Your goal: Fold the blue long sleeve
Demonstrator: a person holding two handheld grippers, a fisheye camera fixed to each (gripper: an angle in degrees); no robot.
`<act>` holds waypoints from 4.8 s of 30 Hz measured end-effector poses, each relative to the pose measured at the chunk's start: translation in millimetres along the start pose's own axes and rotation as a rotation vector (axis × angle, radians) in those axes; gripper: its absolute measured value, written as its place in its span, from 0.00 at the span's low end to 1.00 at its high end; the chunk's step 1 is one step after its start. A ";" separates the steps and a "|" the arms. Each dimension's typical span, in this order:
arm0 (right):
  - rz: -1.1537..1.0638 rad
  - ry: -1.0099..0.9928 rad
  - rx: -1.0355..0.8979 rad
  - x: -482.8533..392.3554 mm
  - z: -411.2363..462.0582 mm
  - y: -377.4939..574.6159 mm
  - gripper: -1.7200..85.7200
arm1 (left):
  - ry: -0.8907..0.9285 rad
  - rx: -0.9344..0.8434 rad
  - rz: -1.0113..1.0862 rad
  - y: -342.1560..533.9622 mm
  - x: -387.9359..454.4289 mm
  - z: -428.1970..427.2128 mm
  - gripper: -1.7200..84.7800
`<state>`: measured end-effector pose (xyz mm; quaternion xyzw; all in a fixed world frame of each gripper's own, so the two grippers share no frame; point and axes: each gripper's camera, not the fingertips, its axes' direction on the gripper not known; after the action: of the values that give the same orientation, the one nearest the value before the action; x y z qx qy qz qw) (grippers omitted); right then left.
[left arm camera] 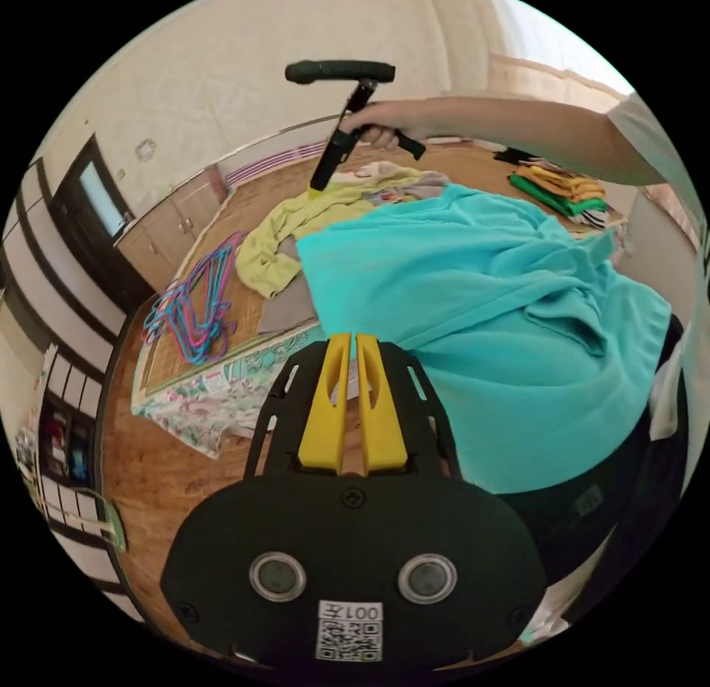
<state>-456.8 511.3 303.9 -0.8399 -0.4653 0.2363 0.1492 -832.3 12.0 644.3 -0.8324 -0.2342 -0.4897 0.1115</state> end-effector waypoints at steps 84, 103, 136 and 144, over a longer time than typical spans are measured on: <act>0.460 0.304 -0.090 -436.9 -245.1 616.4 0.05 | -0.118 -0.453 0.785 -61.5 326.4 -80.3 0.12; 0.489 0.305 -0.112 -421.9 -259.5 634.4 0.04 | 0.045 -0.212 0.332 -77.6 170.3 -130.1 0.01; 0.730 0.038 0.066 -327.6 -273.9 798.6 0.04 | 0.270 -0.430 0.481 -107.7 83.4 -67.6 0.01; 0.777 -0.031 -0.029 -303.0 -248.4 819.5 0.06 | 0.193 -0.495 0.353 -77.6 64.5 -13.0 0.01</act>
<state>121.1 -182.7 206.3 -0.9520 -0.1179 0.2811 0.0294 -854.4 91.8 703.4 -0.8117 0.0521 -0.5817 0.0105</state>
